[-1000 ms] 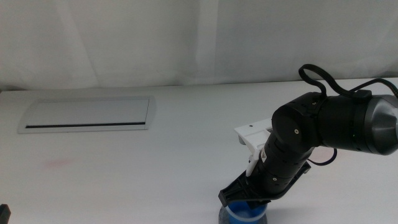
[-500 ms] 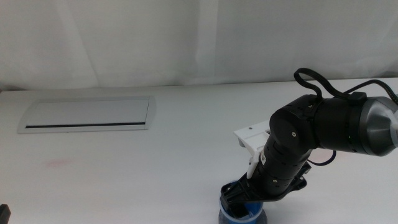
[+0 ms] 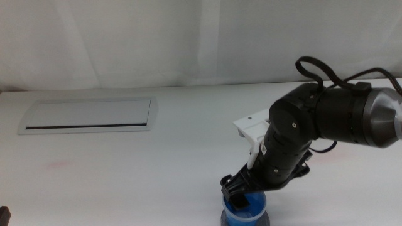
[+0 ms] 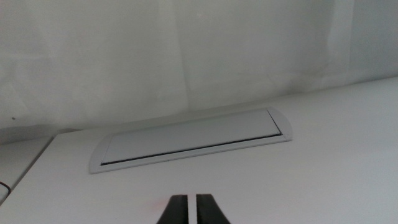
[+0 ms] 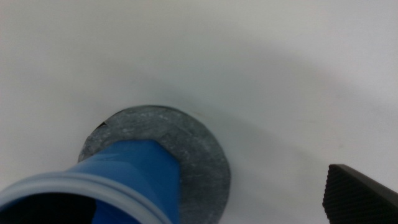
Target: Place an empty cup on a cup mat.
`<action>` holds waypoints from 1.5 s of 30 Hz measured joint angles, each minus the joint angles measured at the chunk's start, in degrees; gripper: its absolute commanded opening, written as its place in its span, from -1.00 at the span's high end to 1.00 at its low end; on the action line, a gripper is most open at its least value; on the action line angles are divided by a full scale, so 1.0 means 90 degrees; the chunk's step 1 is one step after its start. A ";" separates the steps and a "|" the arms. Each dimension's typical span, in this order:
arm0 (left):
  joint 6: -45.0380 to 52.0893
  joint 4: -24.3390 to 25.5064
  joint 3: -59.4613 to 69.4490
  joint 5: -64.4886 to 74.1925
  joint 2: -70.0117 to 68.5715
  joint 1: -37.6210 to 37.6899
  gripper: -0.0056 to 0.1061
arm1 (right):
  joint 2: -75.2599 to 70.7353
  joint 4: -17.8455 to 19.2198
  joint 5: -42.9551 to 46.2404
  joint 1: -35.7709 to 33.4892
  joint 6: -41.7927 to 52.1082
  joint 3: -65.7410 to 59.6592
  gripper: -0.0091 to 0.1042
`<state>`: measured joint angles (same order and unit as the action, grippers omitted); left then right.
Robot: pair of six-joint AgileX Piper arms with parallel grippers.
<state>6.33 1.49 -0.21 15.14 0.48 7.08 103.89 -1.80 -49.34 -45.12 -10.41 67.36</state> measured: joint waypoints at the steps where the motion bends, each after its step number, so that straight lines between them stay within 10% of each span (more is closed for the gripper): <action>1: 0.0000 0.0000 0.0000 0.0000 0.0000 0.0000 0.95 | 0.0000 0.0054 -0.0093 0.0000 0.0000 0.0060 -0.98; 14: 0.0000 0.0000 0.0000 0.0000 0.0000 0.0000 0.95 | -0.1108 0.0701 -0.0658 0.0249 -0.0028 0.0608 -0.98; 23: 0.0000 0.0000 0.0000 0.0000 0.0000 0.0000 0.95 | -0.2492 0.1748 -0.0603 0.2457 -0.0005 0.0608 -0.98; 31: 0.0000 0.0000 0.0000 0.0000 0.0000 0.0000 0.95 | -0.3409 0.1602 -0.0394 0.4387 0.0788 0.0608 -0.92; 35: 0.0000 0.0000 0.0000 0.0000 0.0000 0.0000 0.95 | -0.3943 0.1349 -0.0087 0.4642 0.1255 0.0494 -0.39; 39: 0.0000 0.0000 0.0000 0.0000 0.0000 0.0000 0.95 | -0.4640 0.1211 0.0451 0.4657 0.1359 0.0043 0.91; 45: 0.0000 0.0000 0.0000 0.0000 0.0000 0.0000 0.95 | -0.5993 0.0894 0.1276 0.4657 0.1483 -0.1047 0.88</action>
<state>6.33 1.49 -0.21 15.14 0.48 7.08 49.95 6.25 -37.86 -3.21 2.94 57.94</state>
